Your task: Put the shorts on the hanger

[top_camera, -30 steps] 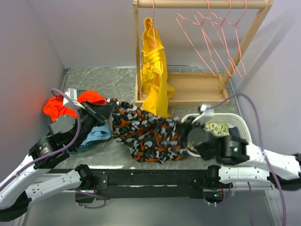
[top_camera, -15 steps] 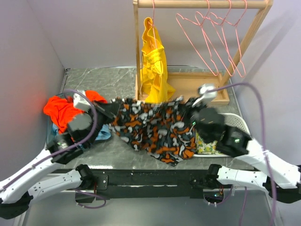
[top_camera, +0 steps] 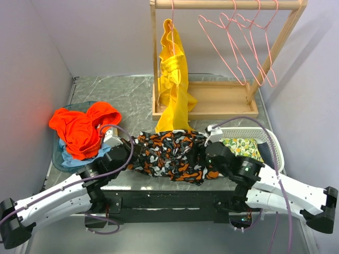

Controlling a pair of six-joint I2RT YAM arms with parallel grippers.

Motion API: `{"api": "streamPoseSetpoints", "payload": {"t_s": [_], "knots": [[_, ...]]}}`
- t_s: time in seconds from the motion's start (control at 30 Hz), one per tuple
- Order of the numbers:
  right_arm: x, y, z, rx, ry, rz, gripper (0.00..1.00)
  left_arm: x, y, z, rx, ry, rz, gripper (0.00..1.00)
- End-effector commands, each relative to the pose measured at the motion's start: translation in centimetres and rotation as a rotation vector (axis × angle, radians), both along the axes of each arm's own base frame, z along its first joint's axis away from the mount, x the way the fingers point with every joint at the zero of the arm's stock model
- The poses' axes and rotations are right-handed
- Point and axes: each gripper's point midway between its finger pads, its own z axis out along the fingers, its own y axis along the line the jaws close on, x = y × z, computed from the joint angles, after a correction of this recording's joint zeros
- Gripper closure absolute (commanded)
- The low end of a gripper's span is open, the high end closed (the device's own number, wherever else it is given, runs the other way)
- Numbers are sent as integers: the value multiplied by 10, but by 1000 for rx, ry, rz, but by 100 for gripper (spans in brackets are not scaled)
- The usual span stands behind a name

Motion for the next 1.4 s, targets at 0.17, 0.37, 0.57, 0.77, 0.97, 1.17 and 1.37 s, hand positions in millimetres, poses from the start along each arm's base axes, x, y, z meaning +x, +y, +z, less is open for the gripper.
{"api": "streamPoseSetpoints", "payload": {"t_s": [0.17,0.37,0.57,0.77,0.97,1.17,1.37], "knots": [[9,1,126,124,-148,5,23,6,-11,45,-89,-71,-22,97],[59,-50,245,51,-426,-185,26,8,-15,61,-96,-85,-29,98],[126,-73,305,-58,-496,-213,25,6,-16,76,-91,-110,-52,94],[189,-95,305,-61,-492,-233,24,4,-19,82,-50,-114,-91,94],[234,-119,287,-130,-478,-285,24,3,-20,90,2,-130,-121,91],[252,-129,285,-170,-482,-310,23,4,-16,89,48,-133,-121,88],[241,-115,298,-106,-529,-238,24,5,-13,91,62,-146,-113,85]]}}
